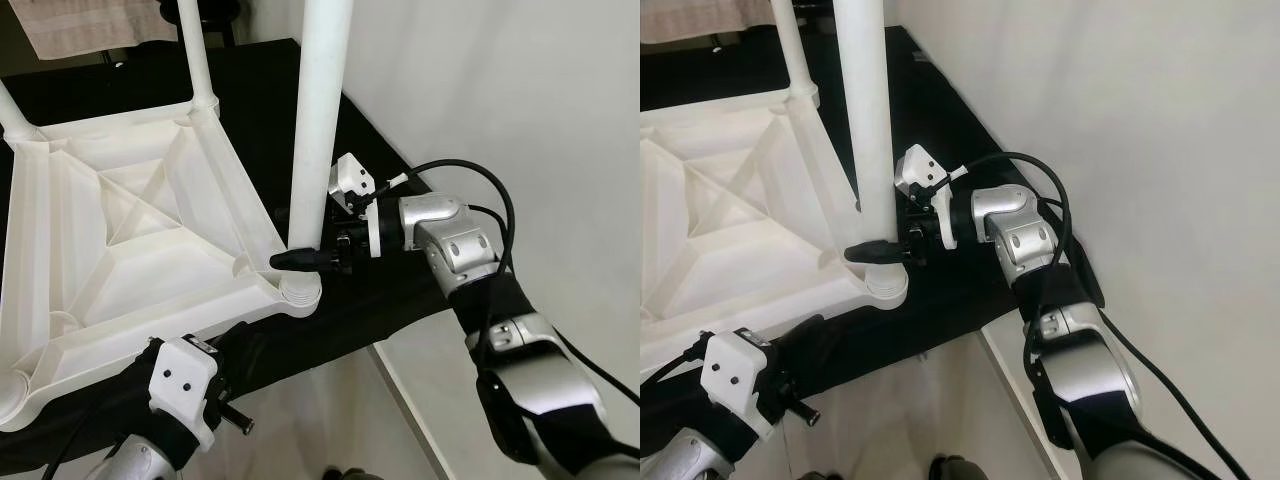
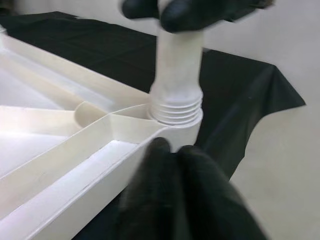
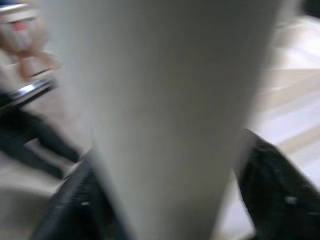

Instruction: Building children table

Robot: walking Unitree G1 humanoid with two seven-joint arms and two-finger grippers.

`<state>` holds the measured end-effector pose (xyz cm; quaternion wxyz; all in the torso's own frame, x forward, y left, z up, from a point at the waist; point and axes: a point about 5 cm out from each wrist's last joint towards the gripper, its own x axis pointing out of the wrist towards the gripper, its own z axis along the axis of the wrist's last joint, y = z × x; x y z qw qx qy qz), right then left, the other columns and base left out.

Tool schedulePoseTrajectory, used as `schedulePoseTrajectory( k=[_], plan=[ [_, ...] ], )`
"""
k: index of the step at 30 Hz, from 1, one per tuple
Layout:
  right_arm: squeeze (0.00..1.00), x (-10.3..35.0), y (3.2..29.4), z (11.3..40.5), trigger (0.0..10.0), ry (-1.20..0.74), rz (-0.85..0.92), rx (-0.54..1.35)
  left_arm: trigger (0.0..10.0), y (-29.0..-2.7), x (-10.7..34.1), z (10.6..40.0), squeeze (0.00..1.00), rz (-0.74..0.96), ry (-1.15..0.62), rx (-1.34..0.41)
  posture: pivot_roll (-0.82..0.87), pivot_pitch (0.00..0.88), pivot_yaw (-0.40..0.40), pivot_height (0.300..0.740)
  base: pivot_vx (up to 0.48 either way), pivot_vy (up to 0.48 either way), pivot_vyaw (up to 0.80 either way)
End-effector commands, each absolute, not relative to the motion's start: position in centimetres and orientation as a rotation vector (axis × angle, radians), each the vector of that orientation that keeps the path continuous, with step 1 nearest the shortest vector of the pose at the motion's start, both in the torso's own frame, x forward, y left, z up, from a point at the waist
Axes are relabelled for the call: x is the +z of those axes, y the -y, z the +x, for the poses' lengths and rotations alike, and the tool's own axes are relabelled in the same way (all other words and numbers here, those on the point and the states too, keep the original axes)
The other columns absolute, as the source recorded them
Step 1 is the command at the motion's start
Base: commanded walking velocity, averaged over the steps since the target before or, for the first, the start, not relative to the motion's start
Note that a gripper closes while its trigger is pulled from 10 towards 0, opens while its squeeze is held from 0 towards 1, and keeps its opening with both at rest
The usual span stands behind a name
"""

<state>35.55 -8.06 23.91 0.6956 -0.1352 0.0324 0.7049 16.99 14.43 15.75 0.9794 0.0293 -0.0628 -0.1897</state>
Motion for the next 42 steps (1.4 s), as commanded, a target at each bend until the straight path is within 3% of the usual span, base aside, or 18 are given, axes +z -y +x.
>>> schedulePoseTrajectory(
  k=[1, 6, 14, 15, 16, 17, 18, 19, 21, 28, 29, 30, 33, 34, 36, 37, 40, 42],
  plan=[
    [0.0, 23.4, 8.6, 35.4, 0.0, -0.096, -0.297, 1.631, 0.0, -14.6, 15.4, 16.9, 0.0, 0.057, 0.119, -0.367, -0.08, 0.169, -0.089, 0.74, 0.0, 0.0, 0.0],
    [0.0, 23.0, 9.1, 35.4, 0.0, -0.1, -0.277, 1.637, 0.0, -14.5, 15.4, 17.0, 0.0, 0.058, 0.119, -0.378, -0.1, 0.169, -0.09, 0.74, 0.0, 0.0, 0.0],
    [0.0, 21.2, 9.1, 33.7, 0.0, -0.042, -0.031, 1.335, 0.0, -14.4, 15.5, 16.9, 0.0, 0.057, 0.114, -0.402, -0.11, 0.185, -0.089, 0.74, 0.0, 0.0, 0.0],
    [0.0, 20.5, 8.4, 32.7, 0.0, -0.029, 0.015, 1.236, 4.9, -14.4, 15.5, 17.0, 0.0, 0.056, 0.112, -0.401, -0.11, 0.187, -0.088, 0.74, 0.0, 0.0, 0.0],
    [0.0, 20.5, 8.4, 32.7, 0.0, -0.029, 0.015, 1.236, 4.9, -14.4, 15.5, 17.0, 0.0, 0.056, 0.112, -0.401, -0.11, 0.187, -0.088, 0.74, 0.0, 0.0, 0.0],
    [0.0, 19.6, 8.2, 32.6, 0.0, -0.045, 0.047, 0.83, 10.0, -14.5, 15.6, 17.1, 0.0, 0.055, 0.112, -0.403, -0.12, 0.193, -0.08, 0.74, 0.0, 0.0, 0.0],
    [0.0, 19.6, 8.2, 32.6, 0.0, -0.045, 0.047, 0.83, 10.0, -14.5, 15.6, 17.1, 0.0, 0.055, 0.112, -0.403, -0.12, 0.193, -0.08, 0.74, 0.0, 0.0, 0.0],
    [0.0, 18.2, 8.4, 31.3, 0.0, -0.088, 0.04, 0.626, 10.0, -14.6, 15.6, 17.3, 0.0, 0.055, 0.112, -0.407, -0.12, 0.189, -0.07, 0.74, 0.0, 0.0, 0.0],
    [0.0, 17.4, 8.0, 30.2, 0.0, -0.101, 0.011, 0.548, 10.0, -14.7, 15.6, 17.5, 0.0, 0.055, 0.112, -0.412, -0.12, 0.186, -0.063, 0.74, 0.0, 0.0, 0.0],
    [0.0, 17.7, 5.9, 30.8, 0.0, -0.092, -0.031, 0.666, 10.0, -14.9, 15.3, 18.2, 0.0, 0.059, 0.112, -0.419, -0.11, 0.163, -0.068, 0.74, 0.0, 0.0, 0.0],
    [0.0, 18.0, 5.7, 30.8, 2.2, -0.101, -0.022, 0.673, 10.0, -15.0, 15.3, 18.2, 0.0, 0.057, 0.114, -0.414, -0.11, 0.16, -0.068, 0.74, 0.0, 0.0, 0.0],
    [0.0, 18.7, 5.0, 30.7, 10.0, -0.089, -0.026, 0.779, 10.0, -15.0, 15.3, 18.3, 0.0, 0.055, 0.116, -0.407, -0.11, 0.16, -0.066, 0.74, 0.0, 0.0, 0.0],
    [0.0, 19.9, 4.3, 30.7, 10.0, -0.04, -0.022, 0.93, 10.0, -15.1, 15.3, 18.4, 0.0, 0.052, 0.118, -0.401, -0.11, 0.16, -0.066, 0.74, 0.0, 0.0, 0.0],
    [0.99, 20.7, 3.9, 30.4, 10.0, -0.019, -0.02, 1.041, 10.0, -15.0, 15.3, 18.4, 0.0, 0.049, 0.118, -0.403, -0.12, 0.16, -0.067, 0.74, 0.0, 0.0, 0.0],
    [1.0, 21.5, 3.9, 30.5, 10.0, 0.012, 0.006, 1.099, 10.0, -14.9, 15.3, 18.5, 0.0, 0.045, 0.117, -0.408, -0.11, 0.159, -0.07, 0.74, 0.0, 0.0, 0.0],
    [1.0, 22.9, 4.3, 30.7, 10.0, 0.077, 0.005, 1.268, 10.0, -14.8, 15.3, 18.5, 0.0, 0.039, 0.116, -0.416, -0.11, 0.157, -0.073, 0.74, 0.0, 0.0, 0.0],
    [1.0, 23.6, 4.8, 30.9, 10.0, 0.09, -0.015, 1.4, 10.0, -14.7, 15.3, 18.5, 0.0, 0.035, 0.116, -0.42, -0.11, 0.158, -0.075, 0.74, 0.0, 0.0, 0.0],
    [1.0, 23.7, 5.4, 31.2, 10.0, 0.092, -0.113, 1.572, 10.0, -14.7, 15.3, 18.5, 0.0, 0.029, 0.117, -0.422, -0.11, 0.157, -0.075, 0.74, 0.0, 0.0, 0.0]
  ],
)
